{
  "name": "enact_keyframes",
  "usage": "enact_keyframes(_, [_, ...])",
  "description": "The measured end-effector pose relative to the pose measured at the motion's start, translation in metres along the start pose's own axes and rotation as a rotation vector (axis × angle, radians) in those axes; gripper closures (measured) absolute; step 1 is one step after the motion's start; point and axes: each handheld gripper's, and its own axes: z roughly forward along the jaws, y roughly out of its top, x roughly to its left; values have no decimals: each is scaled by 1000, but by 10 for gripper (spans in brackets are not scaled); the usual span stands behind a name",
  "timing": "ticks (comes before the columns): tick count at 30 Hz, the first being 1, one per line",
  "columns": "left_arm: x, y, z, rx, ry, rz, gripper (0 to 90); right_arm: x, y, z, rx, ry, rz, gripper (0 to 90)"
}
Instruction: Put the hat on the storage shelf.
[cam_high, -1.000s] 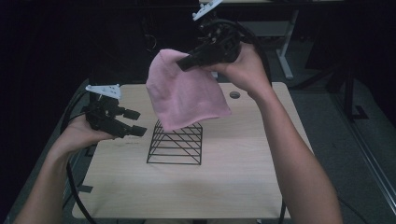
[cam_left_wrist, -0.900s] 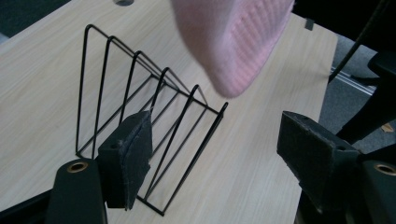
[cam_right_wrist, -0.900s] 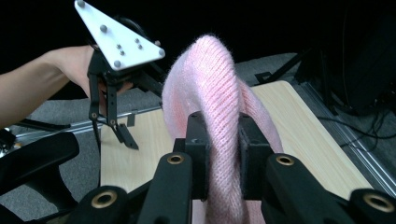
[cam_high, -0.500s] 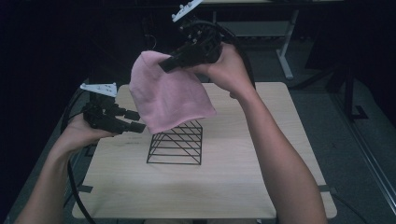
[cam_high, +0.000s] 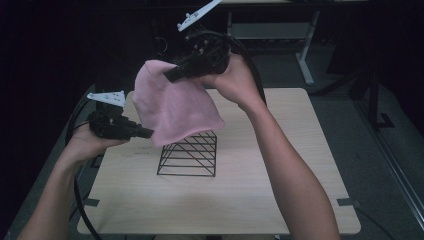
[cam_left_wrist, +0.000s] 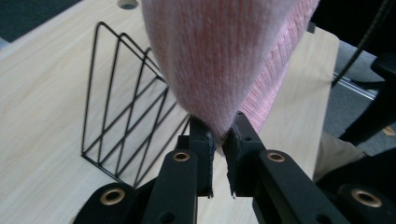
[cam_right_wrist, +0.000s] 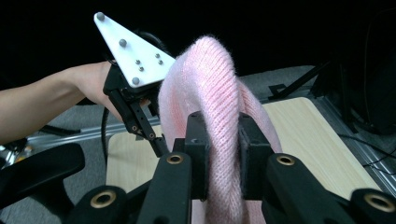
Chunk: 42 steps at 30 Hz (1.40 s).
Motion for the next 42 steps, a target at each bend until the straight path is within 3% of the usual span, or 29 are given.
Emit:
enact_keyframes(4, [3,0,1,-2,13,-25,825,-7,-10,-2,-18,-24,24,771])
enact_keyframes(12, [11,-2,15,38,48,-31,825,-21,-28,4,-21,-31,79,771])
enact_keyframes(22, [15,-3,33,95,76,-16,825,-35,-55,9,-19,-28,132,770])
enact_keyframes(29, [13,-4,39,102,76,-19,825,-31,-66,7,-19,-24,127,770])
enact_keyframes(34, [12,-6,38,126,85,0,825,-29,-71,9,-22,-9,127,766])
enact_keyframes(42, [10,-18,37,118,83,-15,825,-21,-77,14,-18,15,112,754])
